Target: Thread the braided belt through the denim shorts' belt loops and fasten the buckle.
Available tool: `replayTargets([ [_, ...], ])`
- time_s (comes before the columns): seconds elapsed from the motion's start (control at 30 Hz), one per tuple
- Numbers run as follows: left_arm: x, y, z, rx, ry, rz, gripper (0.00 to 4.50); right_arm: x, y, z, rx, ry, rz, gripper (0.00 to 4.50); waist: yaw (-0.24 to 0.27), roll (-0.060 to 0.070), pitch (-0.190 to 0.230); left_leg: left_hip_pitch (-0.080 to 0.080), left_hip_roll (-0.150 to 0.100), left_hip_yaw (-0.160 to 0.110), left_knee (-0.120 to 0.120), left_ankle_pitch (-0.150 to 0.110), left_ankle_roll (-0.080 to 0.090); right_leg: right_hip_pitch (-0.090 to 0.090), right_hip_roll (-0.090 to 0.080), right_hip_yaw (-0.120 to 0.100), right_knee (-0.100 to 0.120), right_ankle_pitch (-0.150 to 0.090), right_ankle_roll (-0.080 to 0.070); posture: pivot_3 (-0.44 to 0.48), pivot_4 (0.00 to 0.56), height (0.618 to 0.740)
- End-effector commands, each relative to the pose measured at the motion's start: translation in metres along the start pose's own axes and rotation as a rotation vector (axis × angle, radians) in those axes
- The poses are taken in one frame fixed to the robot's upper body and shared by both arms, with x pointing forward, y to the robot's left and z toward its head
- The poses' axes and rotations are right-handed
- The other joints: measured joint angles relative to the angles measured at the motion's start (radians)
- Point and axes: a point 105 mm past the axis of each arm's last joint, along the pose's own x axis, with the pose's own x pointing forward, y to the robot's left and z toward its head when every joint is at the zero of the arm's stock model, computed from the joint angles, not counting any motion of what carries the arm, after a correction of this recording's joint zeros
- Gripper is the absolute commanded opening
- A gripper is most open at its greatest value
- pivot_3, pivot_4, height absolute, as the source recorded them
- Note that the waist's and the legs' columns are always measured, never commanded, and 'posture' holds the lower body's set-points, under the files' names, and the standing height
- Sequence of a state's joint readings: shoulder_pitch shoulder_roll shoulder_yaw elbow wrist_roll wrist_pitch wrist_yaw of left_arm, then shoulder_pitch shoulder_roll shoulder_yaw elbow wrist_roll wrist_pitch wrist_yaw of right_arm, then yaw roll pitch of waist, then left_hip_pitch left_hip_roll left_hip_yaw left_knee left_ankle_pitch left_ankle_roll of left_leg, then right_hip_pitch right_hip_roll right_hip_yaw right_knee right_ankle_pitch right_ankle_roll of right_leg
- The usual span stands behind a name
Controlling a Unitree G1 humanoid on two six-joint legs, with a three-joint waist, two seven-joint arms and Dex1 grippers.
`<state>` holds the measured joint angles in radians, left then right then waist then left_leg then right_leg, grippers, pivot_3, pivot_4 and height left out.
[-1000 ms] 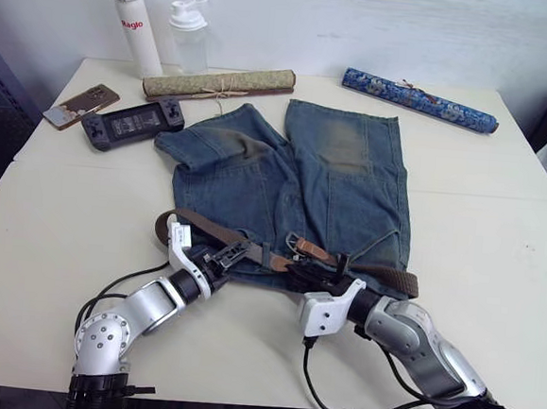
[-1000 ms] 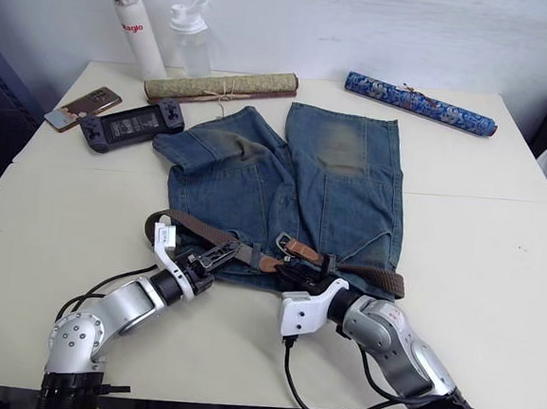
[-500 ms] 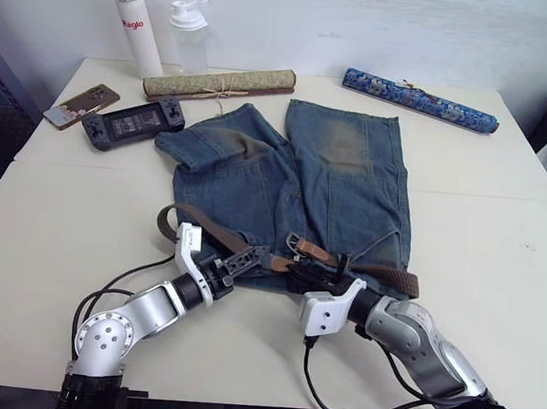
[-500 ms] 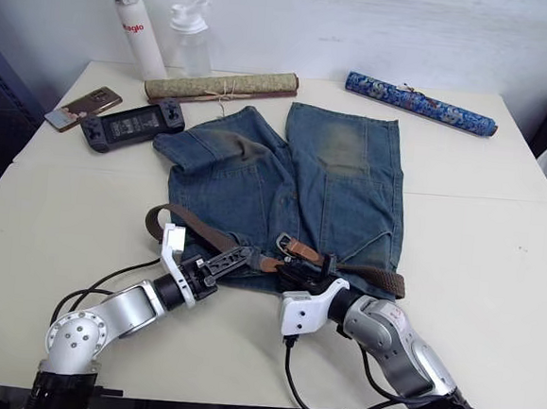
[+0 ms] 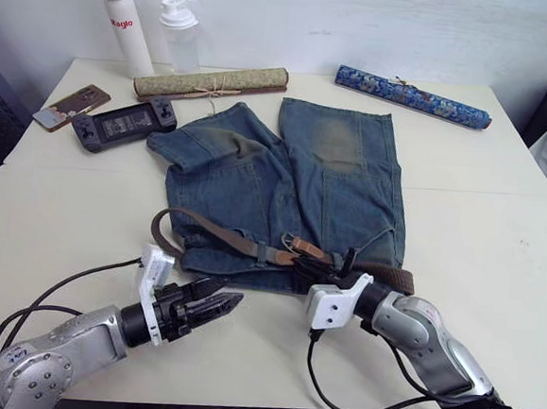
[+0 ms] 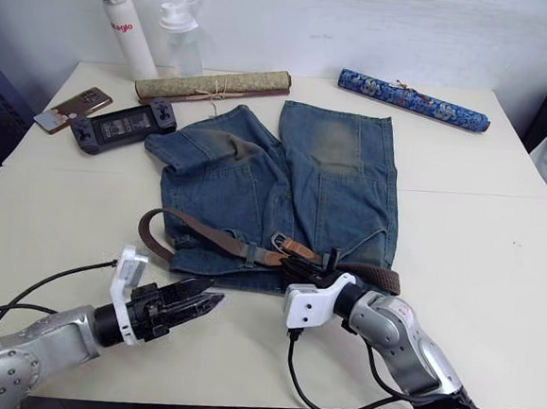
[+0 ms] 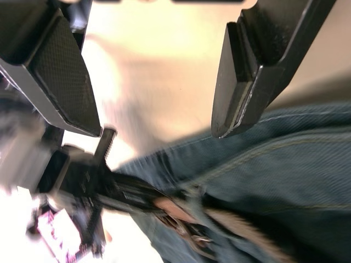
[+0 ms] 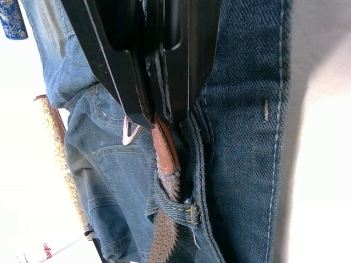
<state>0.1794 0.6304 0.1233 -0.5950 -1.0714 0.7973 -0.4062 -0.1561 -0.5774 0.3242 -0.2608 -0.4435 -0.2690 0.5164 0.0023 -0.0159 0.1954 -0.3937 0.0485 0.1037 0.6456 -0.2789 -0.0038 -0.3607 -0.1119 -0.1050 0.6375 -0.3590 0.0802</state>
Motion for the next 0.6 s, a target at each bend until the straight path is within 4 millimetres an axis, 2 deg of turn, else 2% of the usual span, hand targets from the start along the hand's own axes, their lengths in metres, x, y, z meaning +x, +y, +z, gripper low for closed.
replayTargets([
  [0.03,0.007,-0.002,0.003,0.067,-0.043,-0.005,3.51,-0.006,-0.015,0.01,-0.035,-0.038,-0.043,0.0,-0.002,0.0,0.0,0.0,0.0,0.0,0.0,0.0,0.0,0.0,0.0,0.0,0.0,0.0,0.0,0.0,0.15,0.717],
  [0.1,0.01,0.001,0.002,0.08,-0.041,0.001,3.51,-0.008,-0.016,0.011,-0.041,-0.039,-0.039,0.0,-0.003,0.0,0.0,-0.001,0.001,0.0,0.0,0.0,0.0,-0.001,0.0,0.0,0.0,0.0,0.0,0.0,0.15,0.717],
  [0.23,0.014,0.03,-0.03,0.138,0.133,0.129,3.51,-0.013,-0.019,0.014,-0.043,-0.044,-0.042,0.0,-0.002,0.0,0.0,-0.002,0.0,0.0,0.0,0.0,0.0,-0.001,0.0,-0.001,0.0,0.0,0.0,0.0,0.15,0.717],
  [0.33,0.011,0.045,-0.051,0.163,0.24,0.172,3.51,-0.017,-0.025,0.018,-0.053,-0.049,-0.05,0.0,0.004,0.001,-0.001,-0.001,0.0,-0.001,0.0,0.0,0.001,-0.001,0.0,-0.001,0.0,0.0,0.0,0.0,0.15,0.717],
  [0.47,0.004,0.048,-0.071,0.146,0.312,0.164,3.51,-0.033,-0.041,0.013,-0.075,-0.007,-0.079,0.0,0.006,0.004,-0.003,0.002,0.0,0.0,0.0,-0.002,0.001,0.002,-0.001,0.0,0.0,0.0,0.0,0.0,0.15,0.717],
  [0.6,-0.001,0.052,-0.077,0.12,0.318,0.178,3.51,-0.056,-0.063,0.004,-0.095,0.049,-0.113,0.0,0.007,0.007,-0.005,0.003,0.0,0.0,0.0,-0.003,0.002,0.002,-0.001,0.0,0.0,0.0,0.0,0.0,0.15,0.717],
])
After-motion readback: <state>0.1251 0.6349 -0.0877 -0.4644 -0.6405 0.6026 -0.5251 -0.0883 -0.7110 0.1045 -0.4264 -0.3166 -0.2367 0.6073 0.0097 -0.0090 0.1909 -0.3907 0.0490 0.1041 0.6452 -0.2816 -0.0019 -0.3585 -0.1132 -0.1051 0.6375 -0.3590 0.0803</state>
